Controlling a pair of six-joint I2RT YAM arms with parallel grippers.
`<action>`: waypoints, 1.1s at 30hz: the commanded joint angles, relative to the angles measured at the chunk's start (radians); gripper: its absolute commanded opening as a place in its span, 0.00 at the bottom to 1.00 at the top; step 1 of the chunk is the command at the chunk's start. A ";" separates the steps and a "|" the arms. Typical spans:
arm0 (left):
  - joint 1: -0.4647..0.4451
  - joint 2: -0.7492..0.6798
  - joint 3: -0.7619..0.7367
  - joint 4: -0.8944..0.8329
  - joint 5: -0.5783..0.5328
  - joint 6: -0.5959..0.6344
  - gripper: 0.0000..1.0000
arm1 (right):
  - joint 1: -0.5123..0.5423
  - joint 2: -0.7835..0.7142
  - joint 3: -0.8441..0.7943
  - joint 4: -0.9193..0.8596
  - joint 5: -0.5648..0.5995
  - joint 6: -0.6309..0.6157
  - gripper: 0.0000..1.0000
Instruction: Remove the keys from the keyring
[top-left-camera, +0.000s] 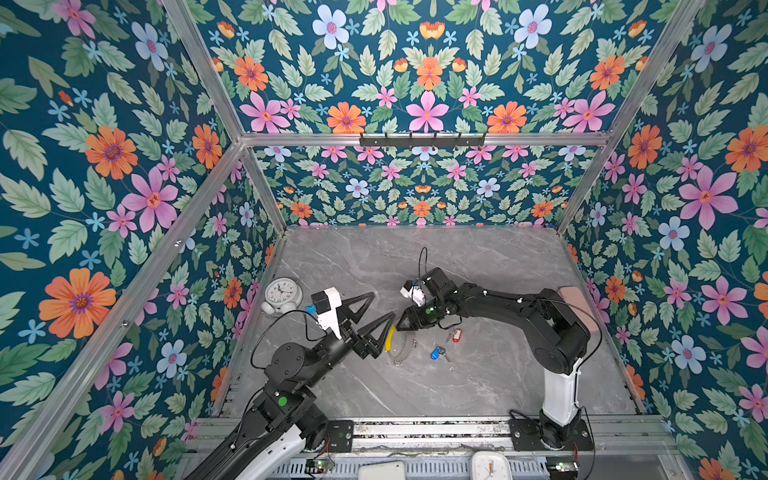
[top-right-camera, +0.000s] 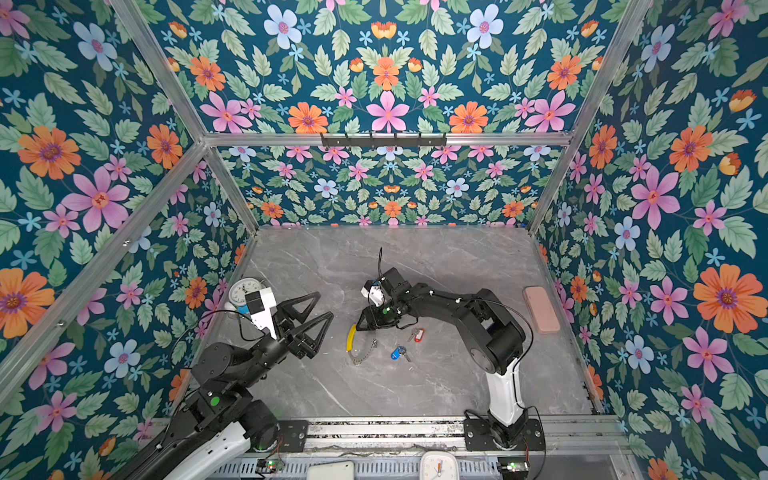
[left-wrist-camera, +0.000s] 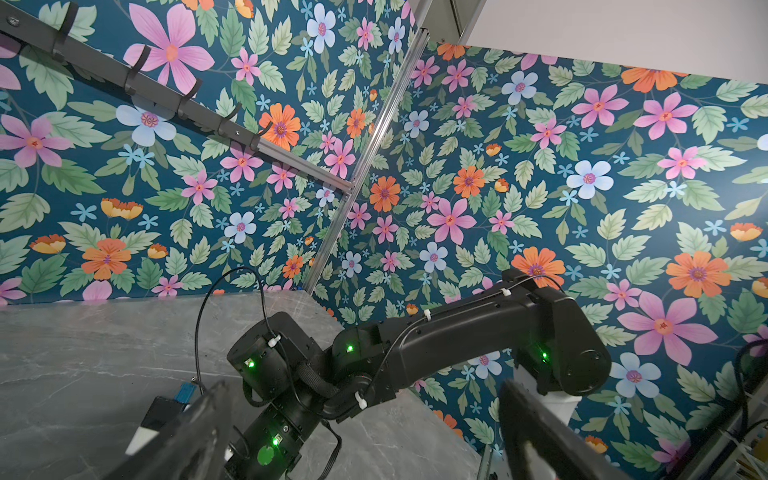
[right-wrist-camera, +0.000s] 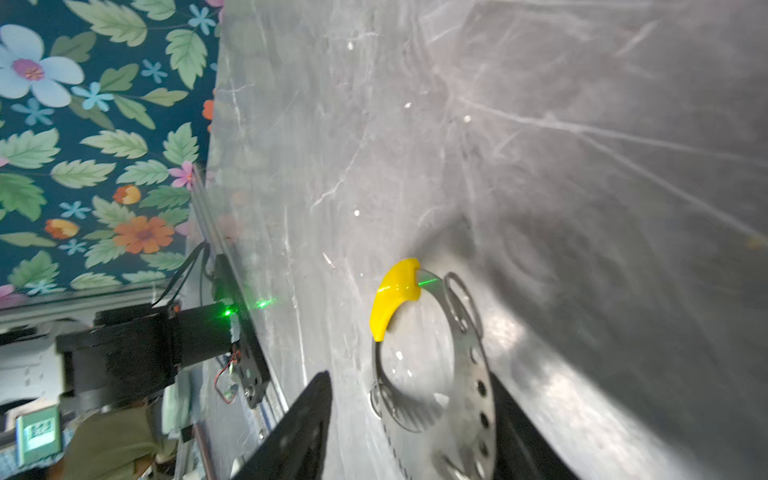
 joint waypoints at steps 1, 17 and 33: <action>0.001 0.001 0.003 -0.010 -0.017 0.002 1.00 | 0.001 -0.034 0.000 -0.067 0.175 -0.017 0.69; 0.002 0.166 0.081 -0.124 -0.396 0.087 1.00 | 0.002 -0.555 -0.310 0.104 0.678 -0.004 0.85; 0.400 0.633 0.010 0.269 -0.790 0.333 1.00 | 0.001 -0.896 -0.531 0.274 0.908 0.027 0.99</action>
